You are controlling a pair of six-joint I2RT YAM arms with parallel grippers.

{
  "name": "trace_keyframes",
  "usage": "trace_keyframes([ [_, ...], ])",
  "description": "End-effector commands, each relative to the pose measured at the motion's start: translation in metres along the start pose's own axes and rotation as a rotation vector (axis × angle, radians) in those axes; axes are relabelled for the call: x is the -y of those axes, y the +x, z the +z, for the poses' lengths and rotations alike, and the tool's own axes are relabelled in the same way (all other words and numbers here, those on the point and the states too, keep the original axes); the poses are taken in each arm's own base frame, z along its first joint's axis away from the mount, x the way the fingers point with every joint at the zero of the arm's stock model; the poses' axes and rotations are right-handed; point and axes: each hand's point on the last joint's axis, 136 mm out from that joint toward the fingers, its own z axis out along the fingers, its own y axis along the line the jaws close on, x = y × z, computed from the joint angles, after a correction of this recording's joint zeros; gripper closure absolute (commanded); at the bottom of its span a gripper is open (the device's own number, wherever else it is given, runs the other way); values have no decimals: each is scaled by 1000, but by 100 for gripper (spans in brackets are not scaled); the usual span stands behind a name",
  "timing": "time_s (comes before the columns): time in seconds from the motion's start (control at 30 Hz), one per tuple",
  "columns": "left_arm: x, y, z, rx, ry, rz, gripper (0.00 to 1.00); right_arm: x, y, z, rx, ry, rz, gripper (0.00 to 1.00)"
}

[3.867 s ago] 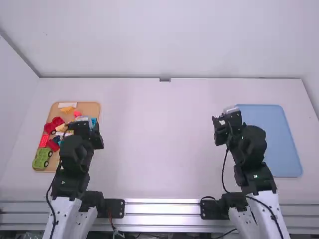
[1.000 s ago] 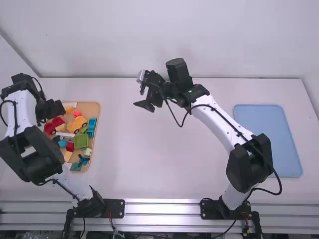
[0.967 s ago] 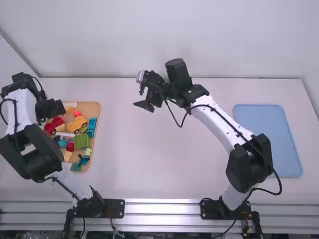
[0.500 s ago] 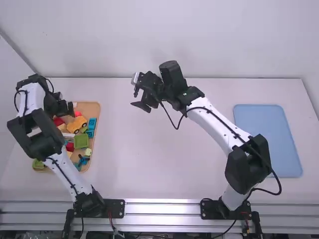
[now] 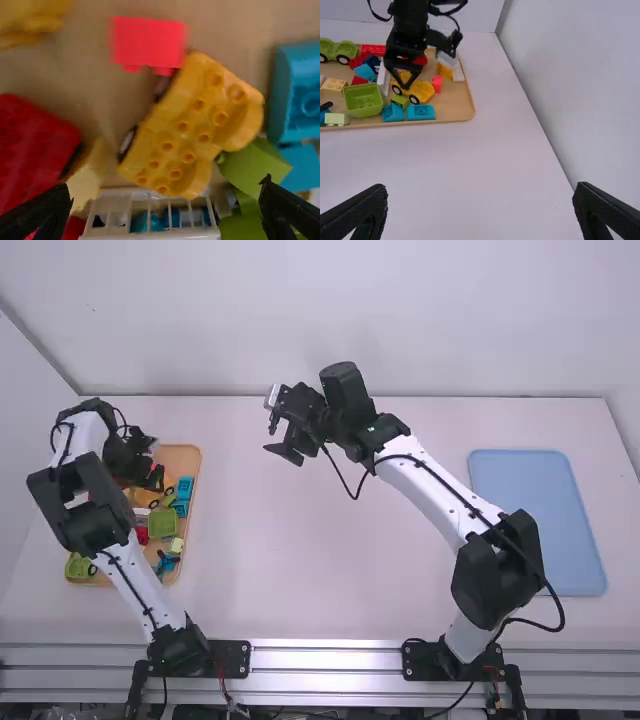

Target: Assemble lego blocks to make yellow taxi

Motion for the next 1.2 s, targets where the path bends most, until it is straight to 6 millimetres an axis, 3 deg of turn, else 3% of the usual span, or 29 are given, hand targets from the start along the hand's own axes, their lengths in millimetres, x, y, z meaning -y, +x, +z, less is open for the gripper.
trace_keyframes([
  [0.0,8,5,15,-70,-18,265,1,3,-11,-13,16,30,11,1],
  [0.27,-12,1,32,-82,-142,261,14,5,-10,-13,6,42,17,1],
  [0.53,-2,6,35,-9,-20,224,10,5,-10,-12,7,41,16,1],
  [0.87,8,7,36,17,37,266,16,6,-9,-13,5,43,18,1],
  [1.0,4,9,45,8,8,266,15,5,-8,-13,0,41,21,1],
  [1.17,6,18,56,-23,4,267,21,4,-7,-13,-3,38,23,1],
])
